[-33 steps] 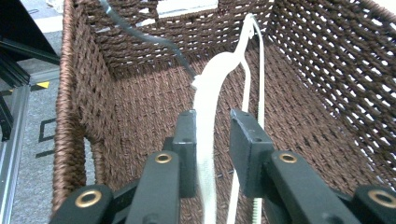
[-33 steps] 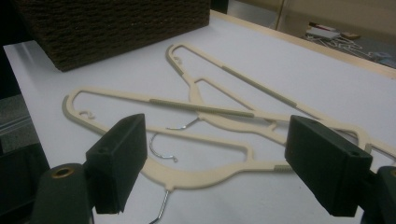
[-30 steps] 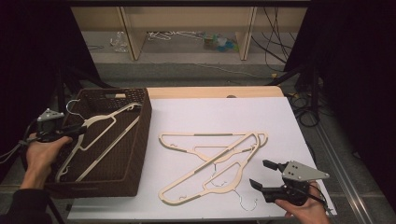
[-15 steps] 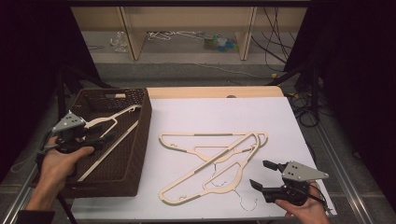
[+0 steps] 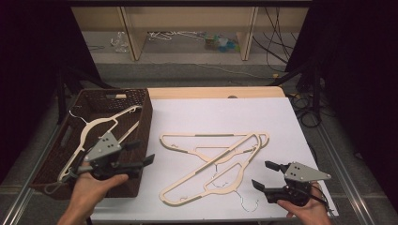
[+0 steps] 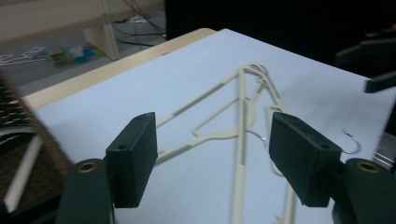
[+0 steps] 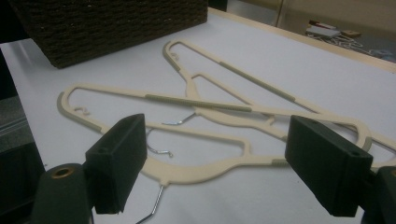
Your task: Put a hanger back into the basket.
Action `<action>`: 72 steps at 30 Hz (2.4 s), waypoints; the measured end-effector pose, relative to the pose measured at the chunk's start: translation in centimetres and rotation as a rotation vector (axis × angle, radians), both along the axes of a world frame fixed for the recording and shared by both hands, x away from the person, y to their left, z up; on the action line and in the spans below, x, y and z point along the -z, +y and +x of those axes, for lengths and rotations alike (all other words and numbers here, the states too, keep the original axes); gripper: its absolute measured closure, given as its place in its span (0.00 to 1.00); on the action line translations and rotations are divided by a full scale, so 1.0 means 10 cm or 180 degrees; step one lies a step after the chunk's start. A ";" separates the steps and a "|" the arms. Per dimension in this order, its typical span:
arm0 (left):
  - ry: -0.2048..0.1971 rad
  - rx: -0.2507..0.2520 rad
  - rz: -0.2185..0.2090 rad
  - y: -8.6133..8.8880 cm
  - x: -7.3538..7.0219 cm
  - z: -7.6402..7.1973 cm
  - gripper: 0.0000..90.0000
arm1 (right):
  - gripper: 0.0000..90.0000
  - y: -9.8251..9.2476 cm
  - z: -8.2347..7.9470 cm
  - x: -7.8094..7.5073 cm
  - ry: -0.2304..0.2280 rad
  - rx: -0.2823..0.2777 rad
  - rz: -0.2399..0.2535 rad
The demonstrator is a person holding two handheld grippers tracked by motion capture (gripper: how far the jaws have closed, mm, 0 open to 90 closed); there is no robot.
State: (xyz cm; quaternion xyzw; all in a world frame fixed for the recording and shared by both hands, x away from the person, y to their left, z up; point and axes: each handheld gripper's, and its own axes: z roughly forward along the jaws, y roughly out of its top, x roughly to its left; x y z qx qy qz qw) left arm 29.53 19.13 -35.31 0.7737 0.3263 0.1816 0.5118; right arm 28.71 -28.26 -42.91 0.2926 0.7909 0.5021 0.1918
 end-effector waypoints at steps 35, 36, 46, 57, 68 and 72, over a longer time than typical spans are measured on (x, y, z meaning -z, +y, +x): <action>-0.0031 0.0547 -0.0045 -0.65 0.96 -0.34 0.21 | 0.27 0.06 0.40 0.13 0.0120 -0.0311 -0.0223; -0.0026 0.0536 -0.0090 -0.64 0.96 -0.34 0.21 | 0.27 0.09 0.55 0.17 0.0192 -0.0348 -0.0258; -0.0102 0.0529 -0.0085 -0.60 0.93 -0.33 0.21 | 0.28 0.26 1.06 0.38 0.0478 -0.0616 -0.0551; -0.0066 0.0512 -0.0072 -0.59 0.93 -0.32 0.22 | 0.28 0.21 1.24 0.45 0.0756 -0.0841 -0.0740; -0.0048 0.0527 -0.0051 -0.58 0.94 -0.33 0.22 | 0.23 0.26 1.31 0.43 0.0809 -0.1113 -0.1118; -0.0085 0.0556 -0.0022 -0.58 0.94 -0.33 0.22 | 0.25 0.25 1.32 0.44 0.0804 -0.1203 -0.1274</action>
